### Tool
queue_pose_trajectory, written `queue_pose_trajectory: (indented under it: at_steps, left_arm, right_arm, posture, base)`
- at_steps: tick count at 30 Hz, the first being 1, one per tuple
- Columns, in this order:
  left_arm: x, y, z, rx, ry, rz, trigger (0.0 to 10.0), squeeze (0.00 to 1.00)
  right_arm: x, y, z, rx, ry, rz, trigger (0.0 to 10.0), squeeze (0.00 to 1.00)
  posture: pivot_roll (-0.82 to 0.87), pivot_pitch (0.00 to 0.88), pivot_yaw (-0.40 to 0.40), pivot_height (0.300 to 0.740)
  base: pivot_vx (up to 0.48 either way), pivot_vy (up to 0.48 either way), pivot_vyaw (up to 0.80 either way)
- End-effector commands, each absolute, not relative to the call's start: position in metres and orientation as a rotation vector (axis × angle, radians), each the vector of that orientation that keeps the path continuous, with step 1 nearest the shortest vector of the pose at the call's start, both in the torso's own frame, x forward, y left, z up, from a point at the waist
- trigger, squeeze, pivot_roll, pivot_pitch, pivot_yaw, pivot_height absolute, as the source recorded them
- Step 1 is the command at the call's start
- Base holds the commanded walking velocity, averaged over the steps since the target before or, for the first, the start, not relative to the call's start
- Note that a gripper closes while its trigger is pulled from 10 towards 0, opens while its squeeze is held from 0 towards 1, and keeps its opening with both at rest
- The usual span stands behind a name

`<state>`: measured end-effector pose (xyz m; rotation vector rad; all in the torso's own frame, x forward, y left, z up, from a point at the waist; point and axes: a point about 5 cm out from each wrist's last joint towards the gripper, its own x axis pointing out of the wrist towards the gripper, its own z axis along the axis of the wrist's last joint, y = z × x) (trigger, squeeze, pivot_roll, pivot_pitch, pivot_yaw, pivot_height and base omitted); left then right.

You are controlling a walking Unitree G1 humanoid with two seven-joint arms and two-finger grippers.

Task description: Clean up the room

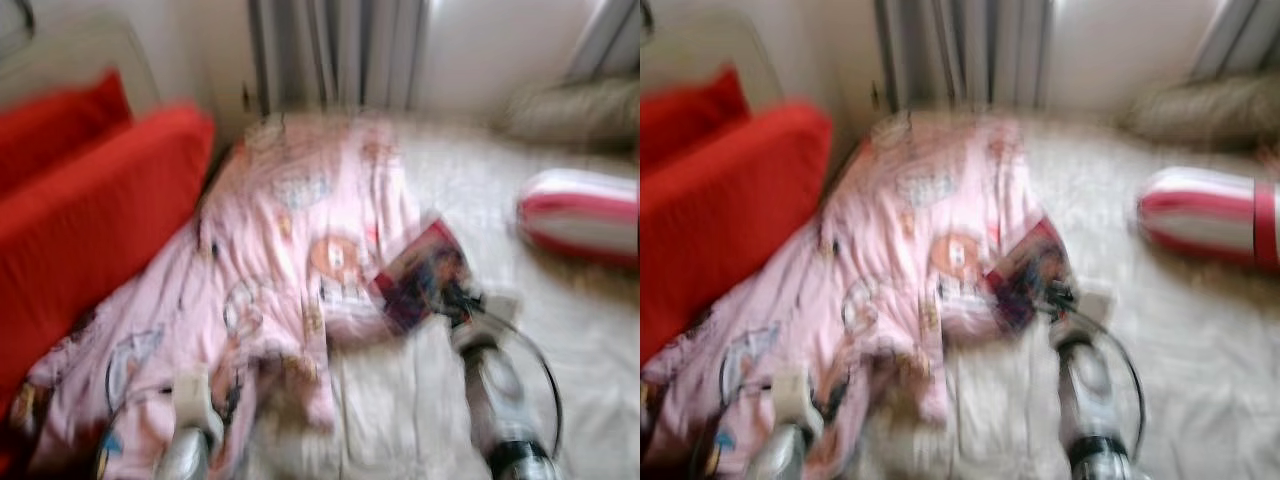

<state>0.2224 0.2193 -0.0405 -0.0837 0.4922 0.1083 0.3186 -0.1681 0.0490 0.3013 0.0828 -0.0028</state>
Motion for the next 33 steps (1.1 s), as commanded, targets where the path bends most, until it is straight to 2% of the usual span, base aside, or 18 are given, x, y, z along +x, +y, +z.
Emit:
queue_pose_trajectory:
  at_steps: [1,12,23,33]
  left_arm:
    - [0.215,0.220,-0.047,-0.086,0.530,0.117,10.0,0.00]
    - [0.212,0.216,-0.051,-0.090,0.558,0.103,10.0,0.00]
    - [0.188,0.213,-0.071,-0.103,0.737,0.111,10.0,0.00]
    - [0.176,0.214,-0.077,-0.103,0.783,0.122,10.0,0.00]
  right_arm:
    - [0.324,-0.161,0.059,0.289,0.041,0.037,10.0,0.00]
    - [0.324,-0.161,0.058,0.290,0.048,0.023,10.0,0.00]
    - [0.321,-0.161,0.052,0.284,0.078,-0.007,10.0,0.00]
    - [0.320,-0.157,0.050,0.285,0.080,0.002,10.0,0.00]
  posture:
    - [0.09,0.000,-0.015,0.740]
    - [0.09,0.000,-0.009,0.740]
    - [0.09,0.000,0.001,0.740]
    - [0.08,0.000,0.010,0.740]
  base:
    - [0.000,0.000,0.00]
    - [0.000,0.000,0.00]
    - [0.000,0.000,0.00]
    - [0.000,0.000,0.00]
